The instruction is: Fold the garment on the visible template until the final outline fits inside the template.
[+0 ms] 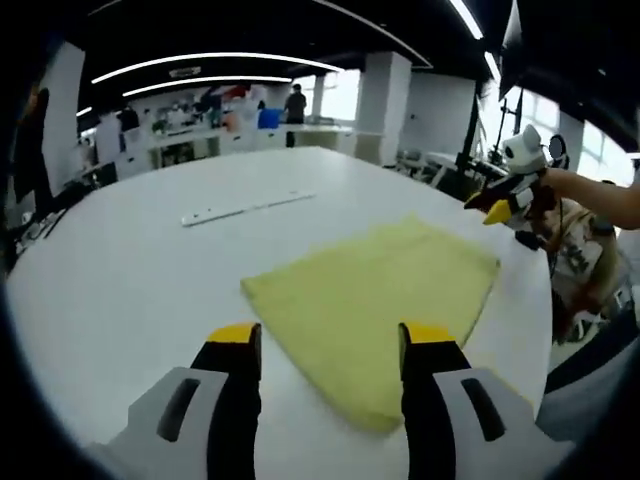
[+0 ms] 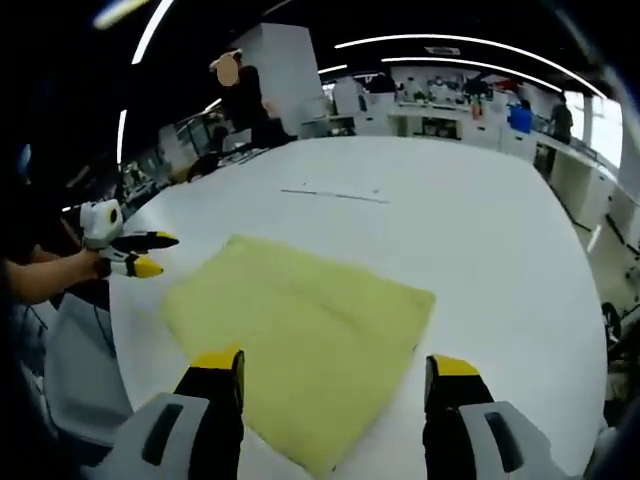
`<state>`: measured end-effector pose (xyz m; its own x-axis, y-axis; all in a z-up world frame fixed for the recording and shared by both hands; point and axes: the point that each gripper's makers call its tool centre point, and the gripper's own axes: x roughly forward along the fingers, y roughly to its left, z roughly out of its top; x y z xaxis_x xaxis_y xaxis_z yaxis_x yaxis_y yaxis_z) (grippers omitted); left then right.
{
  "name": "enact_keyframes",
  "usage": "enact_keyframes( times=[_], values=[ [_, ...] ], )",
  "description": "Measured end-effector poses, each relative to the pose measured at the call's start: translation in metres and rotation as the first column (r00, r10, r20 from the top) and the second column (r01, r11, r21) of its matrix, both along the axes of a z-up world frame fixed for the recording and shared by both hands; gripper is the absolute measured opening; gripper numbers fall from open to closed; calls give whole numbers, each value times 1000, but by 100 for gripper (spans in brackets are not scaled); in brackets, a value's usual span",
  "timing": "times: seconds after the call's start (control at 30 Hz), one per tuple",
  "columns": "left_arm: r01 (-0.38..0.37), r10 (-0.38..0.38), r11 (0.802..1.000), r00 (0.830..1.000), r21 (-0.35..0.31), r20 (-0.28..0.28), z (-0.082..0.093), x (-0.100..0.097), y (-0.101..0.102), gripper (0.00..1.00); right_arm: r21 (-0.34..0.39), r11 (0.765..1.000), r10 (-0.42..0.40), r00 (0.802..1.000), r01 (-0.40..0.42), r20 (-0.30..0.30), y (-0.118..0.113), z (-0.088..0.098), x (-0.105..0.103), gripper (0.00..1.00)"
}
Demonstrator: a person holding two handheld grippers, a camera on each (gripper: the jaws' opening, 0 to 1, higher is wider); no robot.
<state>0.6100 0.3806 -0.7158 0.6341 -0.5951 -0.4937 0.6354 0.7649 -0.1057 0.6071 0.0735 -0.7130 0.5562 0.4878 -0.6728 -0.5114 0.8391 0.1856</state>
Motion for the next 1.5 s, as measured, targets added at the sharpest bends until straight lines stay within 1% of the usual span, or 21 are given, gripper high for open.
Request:
enact_keyframes(
  times=[0.2,0.3,0.4,0.5,0.63,0.7,0.87,0.97,1.07,1.17,1.27,1.3,1.33,1.5],
  values=[
    [7,-7,1000,1000,-7,-25,-6,-22,3,51,-8,999,31,999,-31,-15,0,-6,-25,70],
    [6,-7,1000,999,-14,-37,-9,-30,5,50,-10,999,39,999,-39,-24,0,-9,-34,68],
    [7,-7,1000,998,-6,-61,-18,-39,7,48,-2,999,38,999,-38,-30,-2,-13,-41,66],
    [-3,0,1000,996,-25,-91,-25,-45,7,44,14,999,38,998,-37,-43,-1,-18,-50,62],
    [-13,10,1000,992,-17,-124,-36,-51,9,39,-8,999,38,998,-38,-52,-5,-28,-60,56],
    [-20,17,1000,991,-18,-133,-41,-54,11,37,-5,999,33,998,-34,-54,-6,-32,-63,54],
    [-38,31,998,986,-42,-164,-49,-58,12,32,-6,1000,19,998,-19,-62,-10,-41,-69,47],
    [-37,31,999,983,-33,-179,-56,-61,13,30,-17,1000,20,998,-22,-62,-13,-48,-72,43],
    [-43,30,997,979,-61,-200,-57,-63,10,24,-3,1000,17,997,-17,-69,-12,-52,-75,37],
    [-57,39,995,977,-79,-208,-58,-62,11,19,-2,1000,17,997,-17,-70,-11,-56,-77,30],
    [-53,37,996,976,-69,-215,-61,-63,11,20,-5,1000,24,998,-25,-61,-10,-58,-78,23],
    [-52,37,997,976,-62,-217,-62,-64,12,20,-23,999,25,999,-26,-44,-12,-59,-77,22],
    [-51,37,997,975,-62,-217,-62,-64,12,19,-26,999,23,999,-24,-39,-13,-59,-77,20],
    [-67,51,996,972,-65,-228,-67,-66,13,16,-8,999,-32,999,31,-33,-17,-60,-74,13]
  ],
)
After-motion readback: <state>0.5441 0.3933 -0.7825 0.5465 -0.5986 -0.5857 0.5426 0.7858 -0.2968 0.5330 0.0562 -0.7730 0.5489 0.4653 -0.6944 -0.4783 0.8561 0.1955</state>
